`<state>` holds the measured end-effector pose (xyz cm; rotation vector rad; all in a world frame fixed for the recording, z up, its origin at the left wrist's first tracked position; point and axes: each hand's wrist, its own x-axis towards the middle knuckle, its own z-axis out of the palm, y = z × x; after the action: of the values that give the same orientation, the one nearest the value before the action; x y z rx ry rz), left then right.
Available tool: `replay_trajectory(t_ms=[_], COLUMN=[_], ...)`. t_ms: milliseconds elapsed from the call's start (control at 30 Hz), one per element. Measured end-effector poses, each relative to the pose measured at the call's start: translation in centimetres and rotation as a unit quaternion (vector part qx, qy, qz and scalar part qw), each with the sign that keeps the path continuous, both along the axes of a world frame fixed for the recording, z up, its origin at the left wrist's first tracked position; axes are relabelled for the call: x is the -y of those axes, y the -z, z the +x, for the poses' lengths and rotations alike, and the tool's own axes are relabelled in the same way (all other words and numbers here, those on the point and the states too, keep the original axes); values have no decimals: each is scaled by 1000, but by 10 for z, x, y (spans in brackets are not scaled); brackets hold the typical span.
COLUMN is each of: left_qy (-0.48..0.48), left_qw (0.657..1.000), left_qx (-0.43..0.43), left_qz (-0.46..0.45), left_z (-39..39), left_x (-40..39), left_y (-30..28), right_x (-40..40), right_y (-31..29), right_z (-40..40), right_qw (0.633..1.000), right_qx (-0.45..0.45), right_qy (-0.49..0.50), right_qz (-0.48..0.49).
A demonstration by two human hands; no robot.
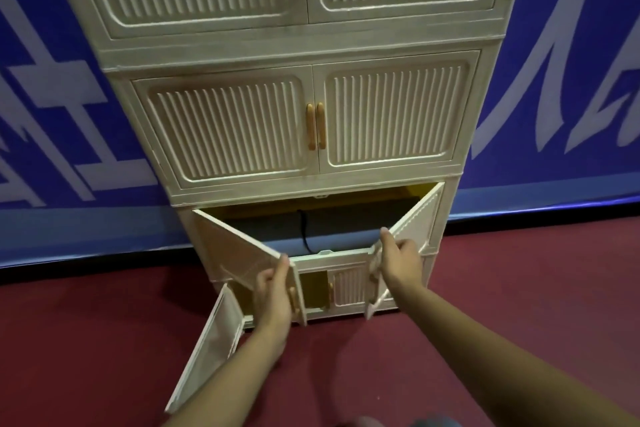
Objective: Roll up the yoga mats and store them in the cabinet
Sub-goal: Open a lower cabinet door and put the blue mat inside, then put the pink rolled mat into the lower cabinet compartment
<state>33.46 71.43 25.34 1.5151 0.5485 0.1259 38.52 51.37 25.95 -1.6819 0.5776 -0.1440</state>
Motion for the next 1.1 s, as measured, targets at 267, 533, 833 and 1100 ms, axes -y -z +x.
replay_trajectory(t_ms=[267, 533, 833, 1100], left_qy=[133, -127, 71, 171], left_qw=[988, 988, 982, 947], left_qx=[33, -28, -131, -131], left_qz=[-71, -87, 120, 239], left_z=[122, 156, 187, 151], left_x=[37, 35, 78, 87], left_y=[4, 138, 271, 286], right_x=[-55, -40, -26, -28], right_y=[32, 168, 283, 250], right_z=[98, 97, 75, 67], right_qw=[983, 987, 952, 930], right_qx=[31, -84, -282, -337], right_qy=[-146, -27, -120, -132], right_qz=[106, 132, 21, 64])
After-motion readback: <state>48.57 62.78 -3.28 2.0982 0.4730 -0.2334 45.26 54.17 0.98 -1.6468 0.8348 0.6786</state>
